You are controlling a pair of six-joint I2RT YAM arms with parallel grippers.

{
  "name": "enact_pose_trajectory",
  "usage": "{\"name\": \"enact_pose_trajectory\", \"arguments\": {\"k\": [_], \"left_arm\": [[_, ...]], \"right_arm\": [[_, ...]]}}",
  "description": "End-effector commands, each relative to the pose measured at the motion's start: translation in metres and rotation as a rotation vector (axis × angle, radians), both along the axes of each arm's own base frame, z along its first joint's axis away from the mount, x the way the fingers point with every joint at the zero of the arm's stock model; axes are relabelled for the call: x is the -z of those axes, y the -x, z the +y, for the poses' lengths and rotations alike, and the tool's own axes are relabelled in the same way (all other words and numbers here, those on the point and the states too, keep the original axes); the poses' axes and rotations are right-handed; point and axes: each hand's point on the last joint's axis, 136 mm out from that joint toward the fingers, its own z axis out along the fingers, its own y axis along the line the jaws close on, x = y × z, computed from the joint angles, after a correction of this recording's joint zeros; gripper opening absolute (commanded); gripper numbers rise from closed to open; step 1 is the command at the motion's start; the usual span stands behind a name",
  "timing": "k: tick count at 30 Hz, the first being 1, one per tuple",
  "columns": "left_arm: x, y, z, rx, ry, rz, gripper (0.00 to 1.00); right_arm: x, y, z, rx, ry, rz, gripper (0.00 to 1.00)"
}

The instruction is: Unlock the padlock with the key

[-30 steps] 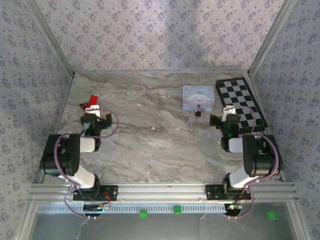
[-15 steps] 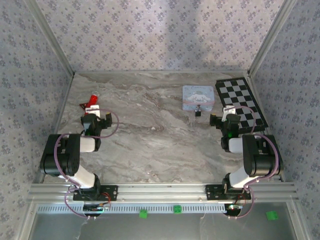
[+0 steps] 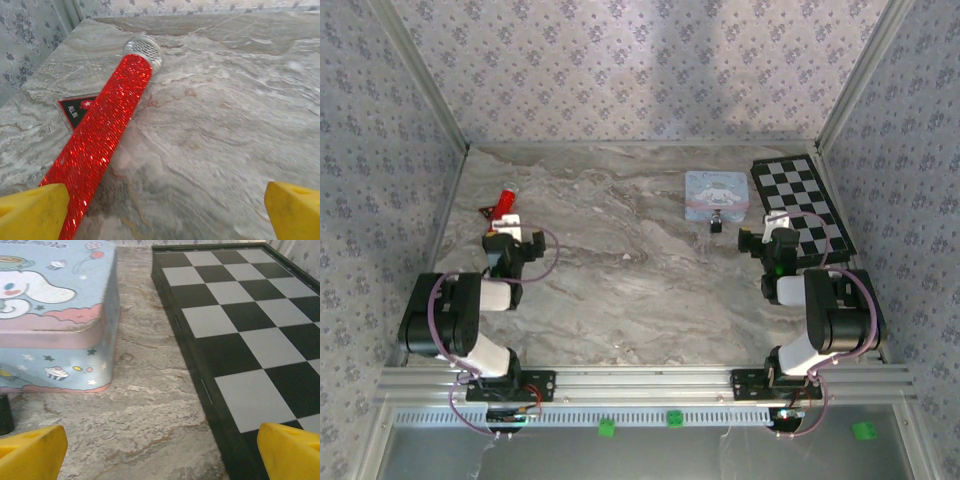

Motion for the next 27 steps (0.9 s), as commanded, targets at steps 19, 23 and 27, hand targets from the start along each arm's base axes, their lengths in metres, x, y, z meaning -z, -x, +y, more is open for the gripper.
{"name": "enact_pose_trajectory", "arguments": {"k": [19,23,27], "left_arm": [[-0.045,0.094,0.015,-0.406,0.661,0.208,1.00],[-0.034,0.093,-0.023,-0.170,0.735,0.298,1.00],[-0.030,0.098,-0.062,0.003,0.693,0.349,1.00]], "right_arm": [[-0.122,0.090,0.138,-0.450,-0.349,0.031,0.99],[-0.108,0.102,0.118,-0.258,-0.500,0.149,0.99],[-0.106,0.112,0.137,-0.365,-0.470,0.193,0.99]]}}
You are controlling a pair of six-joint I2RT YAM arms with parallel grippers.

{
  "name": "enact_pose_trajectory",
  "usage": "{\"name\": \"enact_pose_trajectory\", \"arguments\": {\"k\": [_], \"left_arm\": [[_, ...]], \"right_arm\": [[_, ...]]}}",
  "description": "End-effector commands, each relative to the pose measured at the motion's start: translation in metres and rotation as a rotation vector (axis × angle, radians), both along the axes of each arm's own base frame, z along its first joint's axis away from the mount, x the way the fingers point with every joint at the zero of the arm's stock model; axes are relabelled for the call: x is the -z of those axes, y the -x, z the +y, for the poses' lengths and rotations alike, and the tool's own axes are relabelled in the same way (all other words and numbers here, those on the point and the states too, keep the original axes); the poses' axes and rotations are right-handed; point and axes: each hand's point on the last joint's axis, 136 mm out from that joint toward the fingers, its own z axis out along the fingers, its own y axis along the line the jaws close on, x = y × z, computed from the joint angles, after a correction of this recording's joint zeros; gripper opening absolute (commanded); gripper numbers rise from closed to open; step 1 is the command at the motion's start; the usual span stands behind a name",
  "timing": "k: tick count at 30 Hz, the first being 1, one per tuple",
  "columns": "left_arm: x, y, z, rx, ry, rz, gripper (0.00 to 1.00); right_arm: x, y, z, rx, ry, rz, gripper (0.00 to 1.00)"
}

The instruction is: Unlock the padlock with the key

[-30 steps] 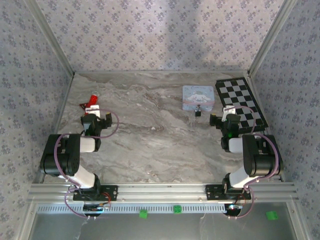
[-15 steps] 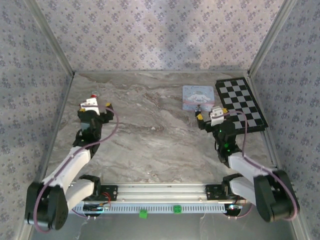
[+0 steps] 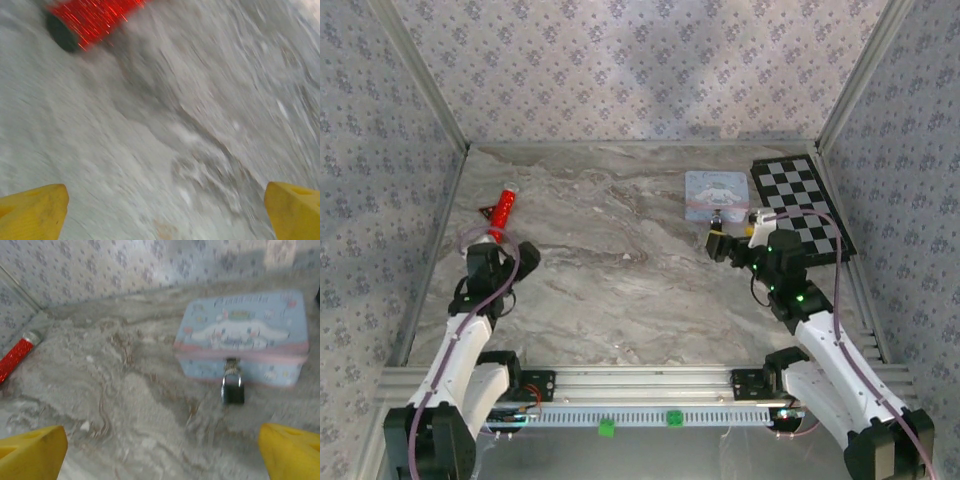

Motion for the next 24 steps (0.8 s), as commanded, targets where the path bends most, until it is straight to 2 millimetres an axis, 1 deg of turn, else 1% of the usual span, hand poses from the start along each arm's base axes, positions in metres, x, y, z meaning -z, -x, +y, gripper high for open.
{"name": "enact_pose_trajectory", "arguments": {"k": [1,3,6,8,10,11,12,14,17,18,20,24], "left_arm": [[-0.007,0.004,-0.048,0.226,0.018,-0.012,1.00],[-0.007,0.006,-0.066,0.315,-0.032,-0.008,1.00],[-0.012,0.005,-0.094,0.455,-0.112,-0.039,1.00],[-0.014,0.003,-0.105,0.502,-0.144,-0.058,1.00],[-0.015,0.004,-0.114,0.540,-0.160,-0.096,1.00],[-0.016,0.004,-0.115,0.543,-0.166,-0.113,1.00],[-0.019,0.006,-0.115,0.542,-0.167,-0.129,1.00],[-0.027,0.009,-0.112,0.533,-0.173,-0.164,1.00],[-0.036,0.013,-0.097,0.464,-0.201,-0.208,1.00],[-0.039,0.015,-0.090,0.435,-0.213,-0.219,1.00],[-0.044,0.018,-0.081,0.393,-0.231,-0.235,1.00],[-0.052,0.025,-0.064,0.320,-0.255,-0.269,1.00]], "right_arm": [[0.026,0.017,0.012,-0.031,-0.016,0.179,0.99],[0.036,0.022,0.029,-0.085,0.019,0.240,0.99],[0.055,0.035,0.062,-0.183,0.132,0.304,0.99],[0.067,0.045,0.085,-0.247,0.217,0.330,0.99],[0.080,0.061,0.113,-0.340,0.307,0.363,0.98],[0.085,0.071,0.126,-0.387,0.346,0.374,0.97],[0.091,0.082,0.137,-0.434,0.391,0.384,0.96],[0.101,0.103,0.154,-0.503,0.468,0.399,0.96],[0.108,0.135,0.179,-0.614,0.513,0.395,0.94],[0.111,0.145,0.185,-0.645,0.534,0.389,0.93],[0.117,0.158,0.193,-0.684,0.565,0.391,0.91],[0.131,0.179,0.205,-0.756,0.591,0.436,0.82]]}}
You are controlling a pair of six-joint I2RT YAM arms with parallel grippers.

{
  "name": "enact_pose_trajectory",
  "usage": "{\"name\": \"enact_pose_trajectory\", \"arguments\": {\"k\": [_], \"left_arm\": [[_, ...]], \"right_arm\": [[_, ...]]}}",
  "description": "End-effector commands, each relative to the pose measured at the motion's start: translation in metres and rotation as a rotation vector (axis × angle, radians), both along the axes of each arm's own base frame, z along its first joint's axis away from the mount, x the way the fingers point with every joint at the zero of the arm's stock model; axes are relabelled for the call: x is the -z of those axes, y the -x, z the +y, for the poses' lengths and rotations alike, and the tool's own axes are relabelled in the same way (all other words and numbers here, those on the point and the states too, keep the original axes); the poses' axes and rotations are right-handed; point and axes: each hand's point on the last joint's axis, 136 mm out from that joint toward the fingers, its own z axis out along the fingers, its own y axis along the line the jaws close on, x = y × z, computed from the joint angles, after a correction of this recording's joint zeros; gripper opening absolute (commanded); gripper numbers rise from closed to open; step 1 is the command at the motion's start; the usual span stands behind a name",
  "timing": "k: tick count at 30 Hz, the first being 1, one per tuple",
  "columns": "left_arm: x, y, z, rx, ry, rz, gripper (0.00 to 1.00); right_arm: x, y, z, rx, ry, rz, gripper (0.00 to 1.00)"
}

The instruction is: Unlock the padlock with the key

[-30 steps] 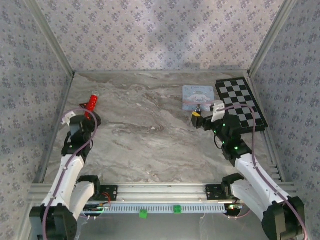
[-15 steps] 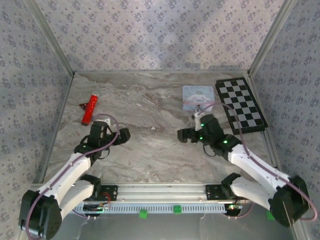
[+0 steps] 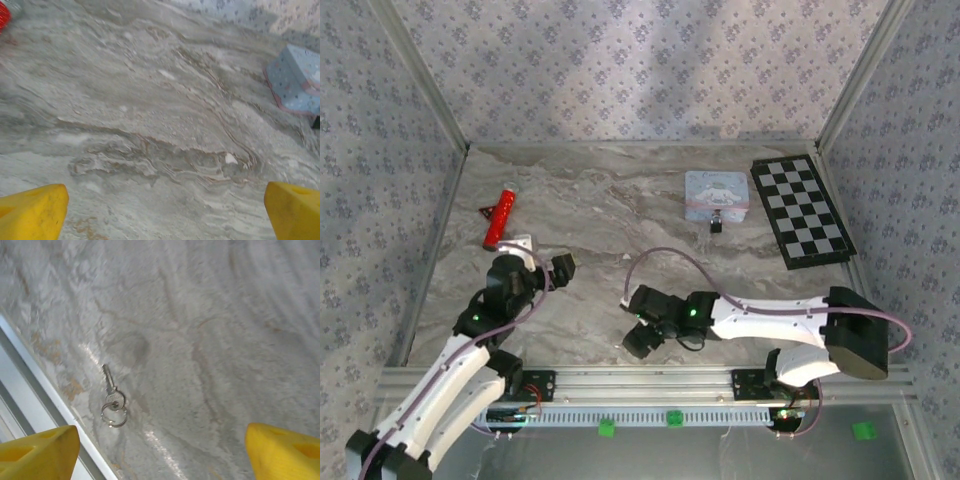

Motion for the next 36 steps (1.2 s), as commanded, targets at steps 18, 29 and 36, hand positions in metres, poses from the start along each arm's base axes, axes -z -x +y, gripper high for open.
{"name": "enact_pose_trajectory", "arguments": {"k": [18,29,36], "left_arm": [[0.006,0.012,0.029,-0.123,-0.042,-0.010,1.00],[0.008,0.011,0.030,-0.131,-0.047,-0.001,1.00],[0.010,0.010,0.029,-0.132,-0.048,0.006,1.00]], "right_arm": [[0.033,0.035,0.029,-0.103,0.154,0.105,0.50],[0.054,0.036,0.027,-0.117,0.265,0.085,0.37],[0.058,0.030,0.024,-0.096,0.299,0.062,0.26]]}}
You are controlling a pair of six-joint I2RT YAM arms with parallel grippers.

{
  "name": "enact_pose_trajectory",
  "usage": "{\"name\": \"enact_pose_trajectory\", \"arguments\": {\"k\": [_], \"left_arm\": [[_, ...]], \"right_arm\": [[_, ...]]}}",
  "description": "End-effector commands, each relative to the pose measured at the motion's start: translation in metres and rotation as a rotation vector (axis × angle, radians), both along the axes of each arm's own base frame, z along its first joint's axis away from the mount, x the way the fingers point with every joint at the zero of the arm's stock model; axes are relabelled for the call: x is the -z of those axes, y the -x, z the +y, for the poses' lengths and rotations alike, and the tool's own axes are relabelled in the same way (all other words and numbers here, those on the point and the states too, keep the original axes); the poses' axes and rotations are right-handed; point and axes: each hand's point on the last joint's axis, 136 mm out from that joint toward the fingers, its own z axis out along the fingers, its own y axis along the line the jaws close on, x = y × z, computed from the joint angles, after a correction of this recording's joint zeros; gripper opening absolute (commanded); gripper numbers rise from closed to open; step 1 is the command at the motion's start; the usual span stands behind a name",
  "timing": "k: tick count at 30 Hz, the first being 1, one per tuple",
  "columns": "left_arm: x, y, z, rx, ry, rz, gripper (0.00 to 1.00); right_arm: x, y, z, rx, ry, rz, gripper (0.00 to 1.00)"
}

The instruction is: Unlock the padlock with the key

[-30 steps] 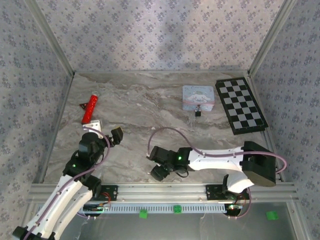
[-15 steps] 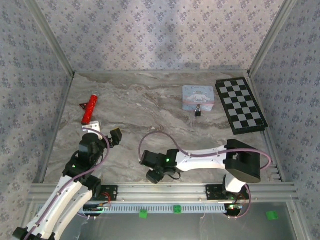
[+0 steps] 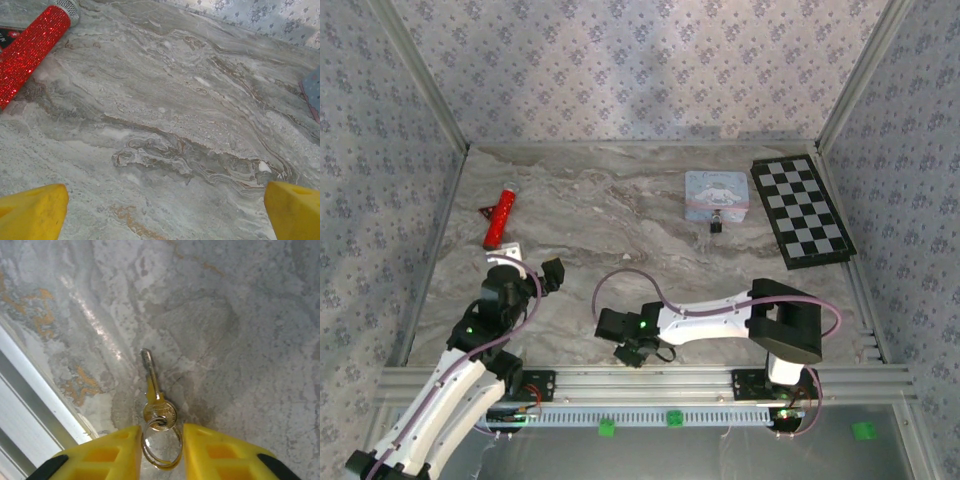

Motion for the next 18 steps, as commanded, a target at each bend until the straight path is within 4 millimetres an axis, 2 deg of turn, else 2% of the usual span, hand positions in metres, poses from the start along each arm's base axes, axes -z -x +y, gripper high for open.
{"name": "enact_pose_trajectory", "arguments": {"k": [1,18], "left_arm": [[-0.0017,-0.0014,0.0019,-0.018,0.004,-0.007,1.00],[-0.0014,-0.0013,0.0018,-0.018,0.006,-0.005,1.00]], "right_arm": [[0.0011,-0.0033,-0.0029,0.002,0.043,-0.030,0.24],[0.0000,-0.0075,0.0008,0.033,0.005,-0.018,0.13]]}}
